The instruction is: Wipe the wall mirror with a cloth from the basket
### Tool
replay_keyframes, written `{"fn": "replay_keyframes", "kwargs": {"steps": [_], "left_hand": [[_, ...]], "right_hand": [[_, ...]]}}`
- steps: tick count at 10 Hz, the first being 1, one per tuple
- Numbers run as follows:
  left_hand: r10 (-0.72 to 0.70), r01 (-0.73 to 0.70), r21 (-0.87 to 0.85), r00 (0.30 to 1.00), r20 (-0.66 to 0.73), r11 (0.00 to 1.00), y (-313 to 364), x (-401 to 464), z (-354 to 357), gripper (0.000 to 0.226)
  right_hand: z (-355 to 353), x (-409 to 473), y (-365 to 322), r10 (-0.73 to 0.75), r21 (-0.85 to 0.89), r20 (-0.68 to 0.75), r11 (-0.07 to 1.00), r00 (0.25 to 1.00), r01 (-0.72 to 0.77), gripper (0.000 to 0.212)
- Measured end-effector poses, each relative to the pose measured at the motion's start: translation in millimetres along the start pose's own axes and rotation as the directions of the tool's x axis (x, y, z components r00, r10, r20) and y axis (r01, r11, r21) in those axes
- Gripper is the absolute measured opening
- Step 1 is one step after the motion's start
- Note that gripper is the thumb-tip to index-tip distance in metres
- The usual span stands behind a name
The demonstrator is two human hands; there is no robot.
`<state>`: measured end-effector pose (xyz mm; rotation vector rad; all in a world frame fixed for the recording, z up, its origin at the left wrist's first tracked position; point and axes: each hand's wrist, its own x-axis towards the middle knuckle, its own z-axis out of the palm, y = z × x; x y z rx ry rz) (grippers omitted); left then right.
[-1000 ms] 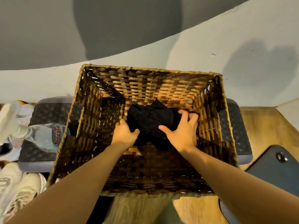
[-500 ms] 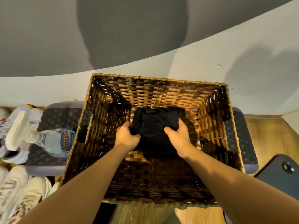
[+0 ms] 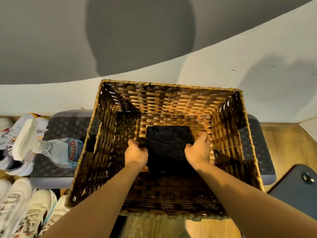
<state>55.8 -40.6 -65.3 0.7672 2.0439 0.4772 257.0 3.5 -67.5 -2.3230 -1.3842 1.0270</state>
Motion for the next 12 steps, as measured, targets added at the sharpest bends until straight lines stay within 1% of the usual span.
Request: {"fn": "replay_keyframes", "kwargs": {"steps": [1,2,3,4,5,6,7,8,9,10,11,12], "left_hand": [[0.19,-0.19,-0.011,0.981,-0.038,0.982,1.3,-6.3,3.0,0.047],[0.339,-0.349,0.071,0.933,0.119,0.934,6.6,-9.8,10.4,0.054],[0.311,-0.335,0.131,0.934,0.173,0.933,8.9,-7.0,11.7,0.053],[0.33,-0.362,0.168,0.924,0.193,0.917,11.2,-3.3,10.1,0.062],[0.34,-0.374,0.153,0.917,0.21,0.915,12.3,-1.2,9.7,0.07],[0.311,-0.346,0.147,0.926,0.216,0.927,6.4,-2.2,8.6,0.077],[0.279,-0.317,0.169,0.936,0.214,0.933,0.4,-2.1,5.9,0.078],[0.266,-0.302,0.193,0.945,0.192,0.934,-1.6,-1.9,2.5,0.078],[0.291,-0.328,0.213,0.938,0.189,0.92,1.3,-3.0,2.4,0.073],[0.288,-0.319,0.204,0.943,0.169,0.925,14.8,0.2,-3.3,0.06],[0.278,-0.302,0.182,0.949,0.15,0.936,29.9,-1.9,-13.5,0.054],[0.283,-0.307,0.215,0.95,0.133,0.927,56.2,-20.3,-37.1,0.048]], "right_hand": [[-2.7,-9.0,6.2,-0.383,-0.254,-0.1,0.902,0.918,0.348,0.057],[-6.7,-12.5,12.6,-0.633,-0.337,0.184,0.678,0.752,0.653,0.05],[-8.8,-11.1,13.4,-0.532,-0.219,0.347,0.755,0.773,0.618,0.057],[-11.2,-0.2,4.9,-0.36,-0.145,0.394,0.884,0.846,0.444,0.063],[-9.6,11.3,-6.8,-0.311,-0.168,0.355,0.906,0.882,0.388,0.044],[-3.5,22.1,-16.0,-0.271,-0.101,0.163,0.952,0.949,0.29,0.017],[0.8,22.3,-16.1,-0.203,-0.069,0.062,0.976,0.977,0.207,0.019],[7.6,15.7,-15.9,-0.209,-0.143,0.044,0.967,0.977,0.213,0.024],[10.1,10.4,-14.1,-0.276,-0.195,0.081,0.938,0.958,0.287,0.031],[0.4,5.1,-17.8,-0.315,-0.239,0.131,0.91,0.94,0.338,0.039],[-15.1,-0.8,-26.5,-0.35,-0.268,0.153,0.885,0.924,0.38,0.042],[-46.8,-16.2,-45.4,-0.377,-0.299,0.19,0.857,0.907,0.419,0.045]]}}
